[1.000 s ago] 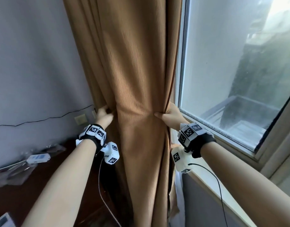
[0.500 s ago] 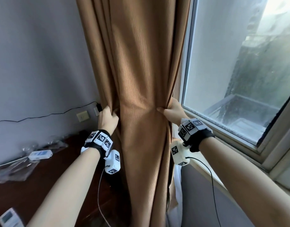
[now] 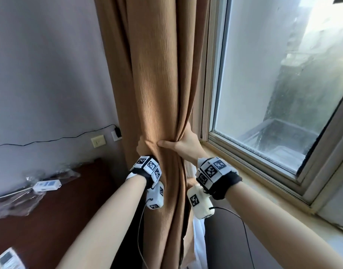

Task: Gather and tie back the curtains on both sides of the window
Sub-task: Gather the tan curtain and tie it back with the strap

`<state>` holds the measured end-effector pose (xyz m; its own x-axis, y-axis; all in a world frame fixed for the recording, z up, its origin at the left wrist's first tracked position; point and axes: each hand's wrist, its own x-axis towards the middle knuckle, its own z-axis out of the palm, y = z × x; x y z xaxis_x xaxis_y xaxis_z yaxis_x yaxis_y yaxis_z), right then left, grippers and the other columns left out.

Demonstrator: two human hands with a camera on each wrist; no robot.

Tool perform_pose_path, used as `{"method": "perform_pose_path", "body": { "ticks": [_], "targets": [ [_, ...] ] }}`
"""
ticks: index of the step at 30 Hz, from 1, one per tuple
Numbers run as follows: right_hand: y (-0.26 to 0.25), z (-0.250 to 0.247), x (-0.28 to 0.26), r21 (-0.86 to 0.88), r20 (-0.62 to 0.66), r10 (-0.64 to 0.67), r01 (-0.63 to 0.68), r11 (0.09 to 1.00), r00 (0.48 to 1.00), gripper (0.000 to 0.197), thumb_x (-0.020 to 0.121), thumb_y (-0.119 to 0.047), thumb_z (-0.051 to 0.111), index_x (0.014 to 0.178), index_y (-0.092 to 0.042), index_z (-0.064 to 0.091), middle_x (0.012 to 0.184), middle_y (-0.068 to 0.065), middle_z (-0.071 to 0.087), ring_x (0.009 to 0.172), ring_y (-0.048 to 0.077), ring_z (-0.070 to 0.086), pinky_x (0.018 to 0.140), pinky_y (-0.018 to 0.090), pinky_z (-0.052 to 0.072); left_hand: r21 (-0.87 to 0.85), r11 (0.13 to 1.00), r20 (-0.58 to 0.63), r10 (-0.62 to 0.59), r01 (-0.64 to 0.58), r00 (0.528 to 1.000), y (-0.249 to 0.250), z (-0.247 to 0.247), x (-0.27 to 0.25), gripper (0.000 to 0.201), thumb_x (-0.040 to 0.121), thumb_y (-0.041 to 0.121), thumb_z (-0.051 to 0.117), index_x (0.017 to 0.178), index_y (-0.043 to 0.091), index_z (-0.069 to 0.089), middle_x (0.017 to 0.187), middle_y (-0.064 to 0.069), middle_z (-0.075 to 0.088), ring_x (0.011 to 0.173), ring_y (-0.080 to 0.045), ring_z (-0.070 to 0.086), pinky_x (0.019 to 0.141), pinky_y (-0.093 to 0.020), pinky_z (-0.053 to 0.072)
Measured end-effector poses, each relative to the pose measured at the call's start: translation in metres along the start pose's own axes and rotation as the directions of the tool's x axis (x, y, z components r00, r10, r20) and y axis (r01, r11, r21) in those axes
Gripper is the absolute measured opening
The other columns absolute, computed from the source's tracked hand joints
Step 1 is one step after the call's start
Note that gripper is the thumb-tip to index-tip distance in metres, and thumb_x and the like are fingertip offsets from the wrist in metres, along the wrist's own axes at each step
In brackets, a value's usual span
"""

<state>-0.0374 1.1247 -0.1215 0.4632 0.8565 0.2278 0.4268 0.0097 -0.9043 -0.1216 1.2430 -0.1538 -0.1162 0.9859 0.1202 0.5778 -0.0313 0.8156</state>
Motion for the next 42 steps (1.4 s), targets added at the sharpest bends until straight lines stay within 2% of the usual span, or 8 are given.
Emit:
{"method": "perform_pose_path", "body": {
  "ticks": [6, 10, 17, 27, 31, 33, 37, 42],
  "targets": [
    [0.015, -0.013, 0.007, -0.165, -0.199, -0.106, 0.074, 0.984, 0.974, 0.045, 0.081, -0.017, 0.064, 0.123, -0.013, 0.05, 0.105, 0.013, 0.068, 0.103, 0.035, 0.06, 0.089, 0.037, 0.05, 0.144, 0.971, 0.093, 0.179, -0.191, 0.979, 0.001, -0.022, -0.015, 0.03, 0.096, 0.006, 0.036, 0.111, -0.003, 0.061, 0.118, -0.024, 0.061, 0.11, -0.04, 0.059, 0.091, -0.043, 0.046],
    [0.028, -0.034, 0.021, -0.182, -0.234, -0.106, 0.064, 0.981, 0.966, 0.038, 0.081, -0.013, 0.062, 0.118, -0.012, 0.055, 0.103, 0.012, 0.068, 0.101, 0.032, 0.061, 0.085, 0.031, 0.048, 0.158, 0.972, 0.079, 0.163, -0.173, 0.984, -0.014, -0.039, -0.003, 0.024, 0.084, 0.015, 0.057, 0.101, -0.002, 0.061, 0.111, -0.025, 0.063, 0.103, -0.042, 0.061, 0.085, -0.041, 0.05],
    [0.029, -0.035, 0.022, -0.175, -0.182, -0.146, 0.114, 0.978, 0.972, 0.021, 0.084, -0.008, 0.061, 0.105, -0.008, 0.06, 0.093, 0.007, 0.066, 0.089, 0.022, 0.059, 0.073, 0.021, 0.038, -0.117, 0.992, -0.007, 0.052, -0.053, 0.999, -0.012, -0.047, -0.002, 0.022, 0.08, 0.002, 0.054, 0.1, -0.006, 0.06, 0.108, -0.028, 0.063, 0.101, -0.045, 0.06, 0.085, -0.042, 0.049],
    [0.033, -0.041, 0.023, -0.04, -0.095, -0.072, 0.068, 0.997, 0.993, 0.048, 0.082, -0.017, 0.069, 0.127, -0.017, 0.054, 0.107, -0.005, 0.062, 0.107, 0.02, 0.059, 0.092, 0.029, 0.045, -0.027, 0.995, 0.042, 0.092, -0.091, 0.995, 0.017, -0.021, -0.025, 0.041, 0.101, 0.019, 0.029, 0.14, 0.008, 0.028, 0.144, -0.014, 0.033, 0.136, -0.03, 0.028, 0.102, -0.055, 0.03],
    [0.034, -0.041, 0.026, 0.09, -0.009, -0.03, 0.031, 0.995, 1.0, 0.08, 0.065, -0.038, 0.084, 0.134, -0.026, 0.045, 0.119, -0.01, 0.063, 0.108, 0.012, 0.06, 0.095, 0.032, 0.048, -0.245, 0.96, 0.263, 0.198, -0.133, 0.944, 0.005, 0.012, -0.008, 0.054, 0.092, 0.041, 0.042, 0.143, 0.024, 0.036, 0.143, -0.001, 0.045, 0.126, -0.023, 0.048, 0.103, -0.048, 0.041],
    [0.033, -0.04, 0.025, 0.035, -0.05, -0.066, 0.067, 0.997, 0.997, 0.066, 0.072, -0.036, 0.081, 0.129, -0.021, 0.051, 0.114, -0.009, 0.062, 0.104, 0.01, 0.058, 0.09, 0.026, 0.045, -0.26, 0.955, 0.319, 0.225, -0.144, 0.92, 0.002, 0.02, -0.004, 0.052, 0.083, 0.052, 0.046, 0.135, 0.044, 0.043, 0.136, 0.008, 0.055, 0.116, -0.019, 0.058, 0.092, -0.048, 0.05],
    [0.044, -0.038, 0.029, -0.11, -0.25, -0.172, 0.149, 0.983, 0.953, 0.028, 0.08, -0.028, 0.072, 0.104, -0.017, 0.063, 0.101, 0.005, 0.066, 0.098, 0.023, 0.061, 0.085, 0.033, 0.048, -0.195, 0.975, 0.313, 0.168, -0.11, 0.935, -0.006, 0.024, 0.002, 0.049, 0.088, 0.026, 0.044, 0.129, 0.0, 0.051, 0.125, -0.017, 0.059, 0.114, -0.033, 0.058, 0.093, -0.037, 0.049],
    [0.05, -0.037, 0.039, -0.147, -0.347, -0.178, 0.134, 0.98, 0.921, 0.013, 0.082, -0.02, 0.068, 0.083, -0.009, 0.061, 0.083, 0.009, 0.065, 0.079, 0.027, 0.061, 0.071, 0.034, 0.049, -0.184, 0.978, 0.113, -0.078, 0.098, 0.991, -0.002, 0.005, -0.006, 0.031, 0.092, 0.019, 0.047, 0.109, 0.0, 0.064, 0.115, -0.019, 0.065, 0.103, -0.038, 0.061, 0.074, -0.03, 0.037]
  ]
}}
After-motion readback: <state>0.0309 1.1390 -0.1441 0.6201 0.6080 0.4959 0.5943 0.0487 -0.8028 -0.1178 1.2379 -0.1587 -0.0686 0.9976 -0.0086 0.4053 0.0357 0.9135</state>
